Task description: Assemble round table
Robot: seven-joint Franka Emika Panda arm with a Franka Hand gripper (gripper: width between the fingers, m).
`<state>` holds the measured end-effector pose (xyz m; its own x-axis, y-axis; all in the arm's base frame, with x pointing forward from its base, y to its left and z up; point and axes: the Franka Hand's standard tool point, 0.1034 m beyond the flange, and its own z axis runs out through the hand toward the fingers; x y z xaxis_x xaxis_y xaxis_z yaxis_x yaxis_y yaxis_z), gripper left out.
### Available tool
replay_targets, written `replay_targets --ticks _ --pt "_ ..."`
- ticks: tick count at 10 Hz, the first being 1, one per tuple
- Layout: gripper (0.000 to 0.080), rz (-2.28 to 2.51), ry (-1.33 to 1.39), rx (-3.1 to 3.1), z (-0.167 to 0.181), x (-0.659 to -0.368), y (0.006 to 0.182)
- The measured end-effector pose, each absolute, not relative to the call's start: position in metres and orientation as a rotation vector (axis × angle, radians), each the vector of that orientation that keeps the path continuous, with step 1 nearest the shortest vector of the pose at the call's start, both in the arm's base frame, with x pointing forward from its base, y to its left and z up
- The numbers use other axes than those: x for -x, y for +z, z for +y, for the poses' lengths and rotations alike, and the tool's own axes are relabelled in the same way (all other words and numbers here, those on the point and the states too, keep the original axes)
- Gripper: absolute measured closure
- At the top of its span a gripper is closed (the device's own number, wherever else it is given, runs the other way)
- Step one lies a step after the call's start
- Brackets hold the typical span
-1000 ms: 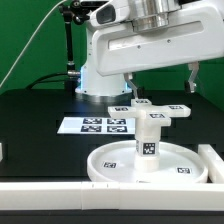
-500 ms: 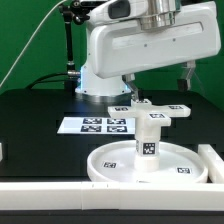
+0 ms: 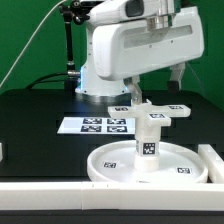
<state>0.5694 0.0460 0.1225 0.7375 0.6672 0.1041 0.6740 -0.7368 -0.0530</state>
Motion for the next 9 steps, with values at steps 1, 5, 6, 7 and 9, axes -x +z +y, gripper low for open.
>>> replay_targets --ticks 1,5,6,7,9 --pt "0.0151 -1.229 -0.111 2.823 0.044 -0.570 0.122" --pt "0.0151 -1.482 -0.088 2.721 0.029 -0.570 0.117" --pt "0.0151 -1.474 -0.090 2.726 0.029 -0.569 0.115" --pt "0.0151 -1.462 -0.081 2.730 0.029 -0.568 0.112" --pt "0.0151 -1.416 -0.076 2.751 0.030 -0.569 0.111"
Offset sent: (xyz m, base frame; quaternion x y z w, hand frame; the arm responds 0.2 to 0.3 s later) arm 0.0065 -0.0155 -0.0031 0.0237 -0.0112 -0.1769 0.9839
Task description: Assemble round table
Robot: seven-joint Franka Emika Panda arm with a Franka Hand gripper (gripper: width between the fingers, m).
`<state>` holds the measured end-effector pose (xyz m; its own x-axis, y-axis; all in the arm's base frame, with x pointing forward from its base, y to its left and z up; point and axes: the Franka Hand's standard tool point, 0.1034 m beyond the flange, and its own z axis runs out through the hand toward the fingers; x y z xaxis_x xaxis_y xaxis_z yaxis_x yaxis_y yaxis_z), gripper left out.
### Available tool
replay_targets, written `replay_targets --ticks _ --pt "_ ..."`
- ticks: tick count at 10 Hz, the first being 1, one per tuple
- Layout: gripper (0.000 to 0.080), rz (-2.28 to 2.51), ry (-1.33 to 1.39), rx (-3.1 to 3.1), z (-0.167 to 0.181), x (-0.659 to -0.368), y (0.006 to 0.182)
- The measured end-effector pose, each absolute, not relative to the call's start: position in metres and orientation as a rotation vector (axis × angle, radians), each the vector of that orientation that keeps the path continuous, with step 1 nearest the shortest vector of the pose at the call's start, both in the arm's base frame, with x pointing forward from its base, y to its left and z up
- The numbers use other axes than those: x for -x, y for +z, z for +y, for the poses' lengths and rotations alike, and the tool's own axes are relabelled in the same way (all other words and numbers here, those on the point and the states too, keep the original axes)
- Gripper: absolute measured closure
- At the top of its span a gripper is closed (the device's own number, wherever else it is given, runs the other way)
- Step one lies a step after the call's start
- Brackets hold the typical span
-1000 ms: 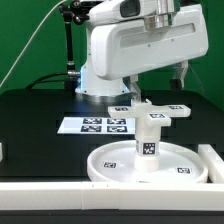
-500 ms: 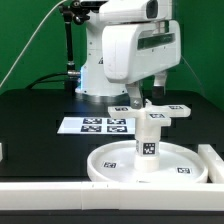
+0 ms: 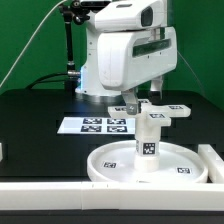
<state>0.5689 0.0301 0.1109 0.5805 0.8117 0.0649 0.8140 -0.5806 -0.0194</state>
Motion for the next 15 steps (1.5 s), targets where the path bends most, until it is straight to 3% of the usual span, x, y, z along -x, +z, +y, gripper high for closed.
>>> replay_targets --ticks 9,11,15 --pt "0.0151 -1.322 -0.043 2.786 0.032 -0.565 0.097" --pt "0.0347 -1.312 -0.042 2.791 0.032 -0.565 0.098" --pt "0.0347 -1.120 -0.037 2.869 0.032 -0.565 0.097"
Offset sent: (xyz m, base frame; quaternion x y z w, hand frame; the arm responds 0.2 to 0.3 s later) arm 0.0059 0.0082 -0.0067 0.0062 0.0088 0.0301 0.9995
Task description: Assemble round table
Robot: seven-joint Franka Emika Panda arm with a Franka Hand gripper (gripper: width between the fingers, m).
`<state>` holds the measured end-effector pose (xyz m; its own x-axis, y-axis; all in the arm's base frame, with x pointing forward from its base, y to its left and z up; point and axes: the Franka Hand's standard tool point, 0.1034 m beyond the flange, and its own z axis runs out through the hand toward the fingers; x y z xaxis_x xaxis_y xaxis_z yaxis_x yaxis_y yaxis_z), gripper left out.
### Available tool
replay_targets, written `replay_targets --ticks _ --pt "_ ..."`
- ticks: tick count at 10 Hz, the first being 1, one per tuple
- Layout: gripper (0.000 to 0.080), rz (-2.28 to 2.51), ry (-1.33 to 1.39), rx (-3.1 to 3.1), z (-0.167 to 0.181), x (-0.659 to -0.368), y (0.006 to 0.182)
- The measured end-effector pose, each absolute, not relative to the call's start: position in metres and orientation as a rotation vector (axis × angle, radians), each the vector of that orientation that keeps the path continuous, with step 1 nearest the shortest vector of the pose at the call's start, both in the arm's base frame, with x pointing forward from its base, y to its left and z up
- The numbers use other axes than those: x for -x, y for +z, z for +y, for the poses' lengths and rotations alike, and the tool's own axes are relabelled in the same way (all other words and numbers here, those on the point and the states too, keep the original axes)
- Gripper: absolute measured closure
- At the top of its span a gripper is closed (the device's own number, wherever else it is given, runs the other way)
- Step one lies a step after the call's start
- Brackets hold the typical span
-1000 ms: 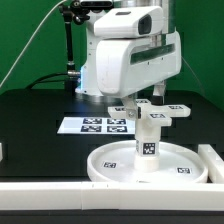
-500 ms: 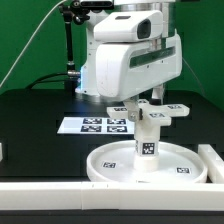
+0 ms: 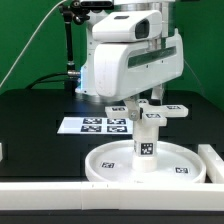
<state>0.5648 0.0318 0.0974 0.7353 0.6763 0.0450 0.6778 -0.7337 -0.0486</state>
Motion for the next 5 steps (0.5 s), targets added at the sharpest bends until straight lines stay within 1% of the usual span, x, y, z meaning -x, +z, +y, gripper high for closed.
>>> replay_targets --ticks 5 --pt "0.0346 -0.024 -0.055 3.024 0.0352 -0.5656 0.0976"
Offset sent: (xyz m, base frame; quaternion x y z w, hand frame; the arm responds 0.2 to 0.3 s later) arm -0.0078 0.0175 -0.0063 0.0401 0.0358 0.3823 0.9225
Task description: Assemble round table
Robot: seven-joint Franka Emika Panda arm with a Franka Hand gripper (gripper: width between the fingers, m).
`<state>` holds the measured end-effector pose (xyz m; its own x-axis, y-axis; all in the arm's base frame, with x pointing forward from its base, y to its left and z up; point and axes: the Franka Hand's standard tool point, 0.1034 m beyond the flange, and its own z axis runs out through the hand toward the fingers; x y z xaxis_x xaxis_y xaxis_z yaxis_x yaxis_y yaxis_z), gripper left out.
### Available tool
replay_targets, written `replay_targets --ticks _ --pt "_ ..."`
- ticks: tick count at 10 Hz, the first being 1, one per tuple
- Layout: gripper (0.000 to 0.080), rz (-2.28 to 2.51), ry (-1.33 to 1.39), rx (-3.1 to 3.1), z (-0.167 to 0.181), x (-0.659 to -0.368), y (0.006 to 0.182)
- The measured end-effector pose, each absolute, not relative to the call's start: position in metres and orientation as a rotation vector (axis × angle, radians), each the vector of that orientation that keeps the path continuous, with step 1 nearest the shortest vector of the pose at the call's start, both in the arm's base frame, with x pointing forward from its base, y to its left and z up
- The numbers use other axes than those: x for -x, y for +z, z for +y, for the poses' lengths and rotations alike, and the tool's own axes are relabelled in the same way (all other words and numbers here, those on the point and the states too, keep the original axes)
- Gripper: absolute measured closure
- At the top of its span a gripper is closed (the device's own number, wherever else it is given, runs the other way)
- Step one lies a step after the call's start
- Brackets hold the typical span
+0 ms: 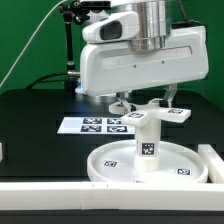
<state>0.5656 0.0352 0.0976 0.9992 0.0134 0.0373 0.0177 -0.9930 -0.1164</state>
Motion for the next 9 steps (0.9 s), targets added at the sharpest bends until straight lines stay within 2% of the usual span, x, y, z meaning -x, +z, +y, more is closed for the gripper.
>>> replay_targets --ticks 7,9 --pt "0.0344 0.606 -0.018 2.968 0.0349 -0.5655 0.0976" --pt "0.0344 1.006 -0.020 2.846 0.0353 -0.5647 0.0971"
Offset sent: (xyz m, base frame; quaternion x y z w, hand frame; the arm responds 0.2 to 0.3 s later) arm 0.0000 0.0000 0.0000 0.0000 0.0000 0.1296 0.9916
